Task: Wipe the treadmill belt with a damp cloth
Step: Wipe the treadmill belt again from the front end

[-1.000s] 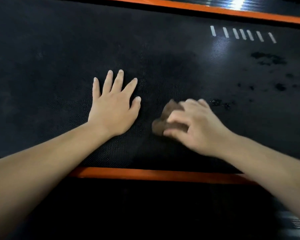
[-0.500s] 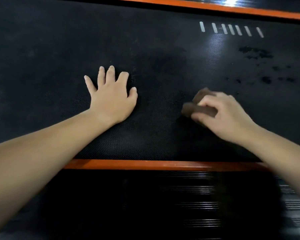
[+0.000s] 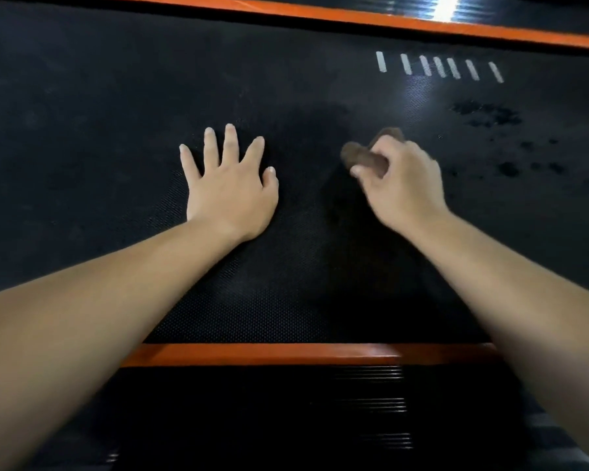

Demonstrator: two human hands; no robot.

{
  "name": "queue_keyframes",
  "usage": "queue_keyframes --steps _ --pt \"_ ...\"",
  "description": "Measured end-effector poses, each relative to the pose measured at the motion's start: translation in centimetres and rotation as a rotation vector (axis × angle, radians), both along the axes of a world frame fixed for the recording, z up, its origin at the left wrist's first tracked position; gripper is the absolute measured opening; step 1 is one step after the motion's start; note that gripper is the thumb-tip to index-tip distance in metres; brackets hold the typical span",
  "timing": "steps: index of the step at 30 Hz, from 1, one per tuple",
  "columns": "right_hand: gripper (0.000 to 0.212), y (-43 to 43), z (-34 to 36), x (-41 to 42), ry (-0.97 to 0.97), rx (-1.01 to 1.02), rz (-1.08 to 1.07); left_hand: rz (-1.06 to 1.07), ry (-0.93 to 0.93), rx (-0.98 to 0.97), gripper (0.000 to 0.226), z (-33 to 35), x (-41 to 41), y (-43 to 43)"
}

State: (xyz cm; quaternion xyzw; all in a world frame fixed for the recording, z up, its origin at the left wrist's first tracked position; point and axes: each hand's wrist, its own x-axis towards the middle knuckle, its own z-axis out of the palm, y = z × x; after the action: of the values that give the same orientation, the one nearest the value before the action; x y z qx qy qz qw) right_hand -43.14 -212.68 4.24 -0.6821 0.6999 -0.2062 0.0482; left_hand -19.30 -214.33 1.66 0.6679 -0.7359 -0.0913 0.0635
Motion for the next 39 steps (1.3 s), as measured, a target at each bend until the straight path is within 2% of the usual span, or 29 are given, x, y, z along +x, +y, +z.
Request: queue_keyframes --steps 3,5,7,9,11,12,15,17,19,22,24,26,29,32,35,39 --pt "0.028 5.2 0.0 2.5 0.011 0.054 0.281 -0.001 -0.007 -0.011 0.060 -0.1 -0.1 0.1" --pt "0.031 5.7 0.4 2.1 0.028 0.108 0.364 -0.002 -0.014 -0.014 0.060 0.0 -0.2 0.1" --pt "0.030 1.5 0.0 1.1 0.058 -0.012 0.270 -0.006 -0.007 -0.011 0.060 0.0 -0.2 0.1" --pt "0.026 -3.5 0.3 0.1 0.009 -0.047 0.044 -0.008 0.005 -0.012 0.060 -0.1 -0.2 0.2" --pt "0.024 -5.4 0.0 0.2 -0.020 -0.053 -0.045 -0.007 0.006 -0.019 0.060 -0.1 -0.2 0.2" --pt "0.022 -4.6 0.0 0.9 -0.010 -0.045 -0.023 -0.007 0.004 -0.023 0.060 -0.2 -0.2 0.2" --pt "0.021 -0.2 -0.3 2.5 -0.057 -0.003 0.216 -0.012 -0.016 -0.043 0.061 -0.2 -0.2 0.2" --pt "0.021 -0.5 0.2 2.0 0.010 0.030 0.301 -0.017 -0.024 -0.049 0.061 -0.2 -0.3 0.2" --pt "0.025 -4.9 0.5 1.1 0.062 -0.056 0.204 -0.021 -0.030 -0.033 0.061 0.0 -0.4 0.2" --pt "0.023 -10.0 1.0 0.2 -0.010 -0.048 -0.039 -0.011 0.004 -0.006 0.056 0.5 -0.4 -0.1" --pt "0.021 -9.5 0.5 1.1 0.005 -0.027 -0.011 0.017 0.076 0.006 0.051 1.0 -0.7 -1.0" --pt "0.021 -7.1 0.1 2.1 -0.025 0.000 0.107 0.078 0.132 0.051 0.058 1.4 -1.6 -2.5" --pt "0.020 -6.4 0.5 1.5 -0.014 0.051 0.241 0.155 0.105 0.110 0.065 1.2 -3.2 -4.2" --pt "0.024 -11.8 0.7 0.4 0.029 -0.029 0.092 0.105 -0.021 0.041 0.068 0.2 -3.6 -4.2" --pt "0.020 -14.6 0.4 0.5 0.059 -0.078 -0.041 0.086 -0.011 0.004 0.069 -0.1 -3.4 -4.1" --pt "0.019 -11.3 0.2 1.1 -0.007 0.027 0.243 0.062 -0.022 -0.028 0.069 -0.1 -3.6 -4.0"
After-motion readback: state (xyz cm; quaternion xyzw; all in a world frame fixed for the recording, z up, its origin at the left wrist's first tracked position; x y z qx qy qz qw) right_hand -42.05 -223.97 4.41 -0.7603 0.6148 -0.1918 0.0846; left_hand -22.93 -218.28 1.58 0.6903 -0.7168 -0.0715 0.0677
